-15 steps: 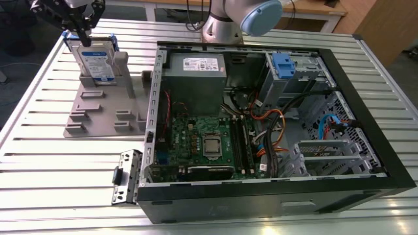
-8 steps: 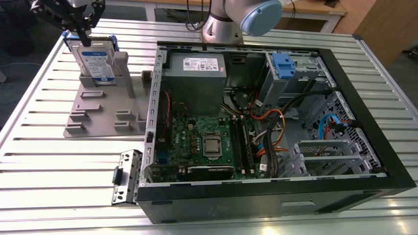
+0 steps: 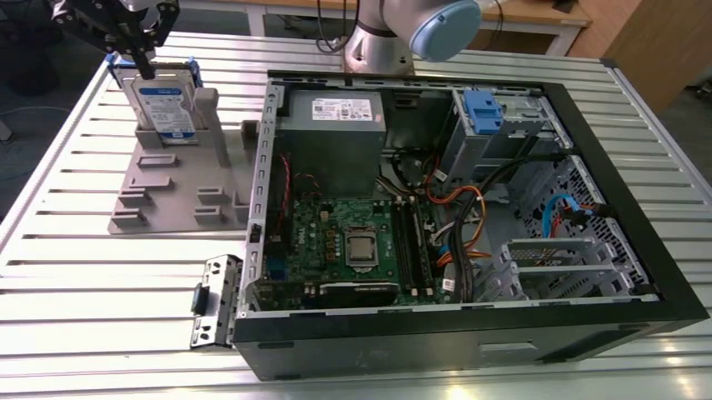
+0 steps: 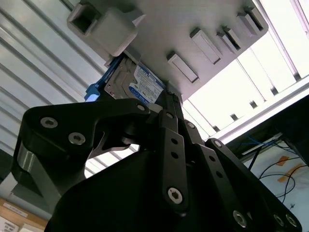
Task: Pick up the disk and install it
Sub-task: 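Pick up the disk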
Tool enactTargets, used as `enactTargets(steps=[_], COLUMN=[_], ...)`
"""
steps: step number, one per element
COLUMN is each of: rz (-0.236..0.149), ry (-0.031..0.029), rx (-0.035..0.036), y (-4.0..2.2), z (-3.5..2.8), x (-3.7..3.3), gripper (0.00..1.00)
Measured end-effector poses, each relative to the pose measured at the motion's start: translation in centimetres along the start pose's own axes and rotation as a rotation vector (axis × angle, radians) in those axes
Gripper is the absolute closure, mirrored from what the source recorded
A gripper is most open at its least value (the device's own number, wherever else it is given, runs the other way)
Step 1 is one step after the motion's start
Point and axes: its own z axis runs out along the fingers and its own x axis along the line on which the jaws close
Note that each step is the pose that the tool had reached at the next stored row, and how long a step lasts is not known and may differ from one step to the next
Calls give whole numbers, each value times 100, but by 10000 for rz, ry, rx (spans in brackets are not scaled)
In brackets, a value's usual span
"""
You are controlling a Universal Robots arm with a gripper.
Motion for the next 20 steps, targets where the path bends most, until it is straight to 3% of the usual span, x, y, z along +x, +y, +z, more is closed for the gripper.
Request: enactTargets(steps=[20], rz=[-1261], ry=[20], rx=[-33], y=[0], z=[0], x=[0], gripper=[90])
